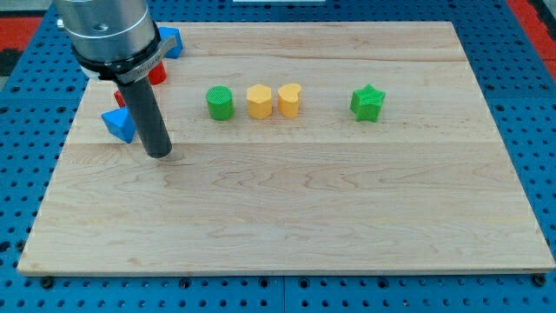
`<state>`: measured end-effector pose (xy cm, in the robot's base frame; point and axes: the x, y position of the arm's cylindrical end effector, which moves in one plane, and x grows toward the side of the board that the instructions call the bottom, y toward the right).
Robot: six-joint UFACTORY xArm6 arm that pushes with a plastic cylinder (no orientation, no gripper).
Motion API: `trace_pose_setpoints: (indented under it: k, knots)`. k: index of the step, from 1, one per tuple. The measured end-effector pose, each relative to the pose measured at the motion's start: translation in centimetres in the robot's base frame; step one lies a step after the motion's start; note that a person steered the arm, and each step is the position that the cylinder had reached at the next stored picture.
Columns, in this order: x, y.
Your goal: Push the blue triangle to the red star
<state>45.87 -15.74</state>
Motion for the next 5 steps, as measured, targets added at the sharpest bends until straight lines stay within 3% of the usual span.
trace_pose_setpoints:
  k: [1,2,3,4,5]
  knots:
    - [0.3,0.6]
    - [5.8,4.5]
    - [10.4,-6.0]
    - [10.2,-14.7]
    - [9.3,-14.7]
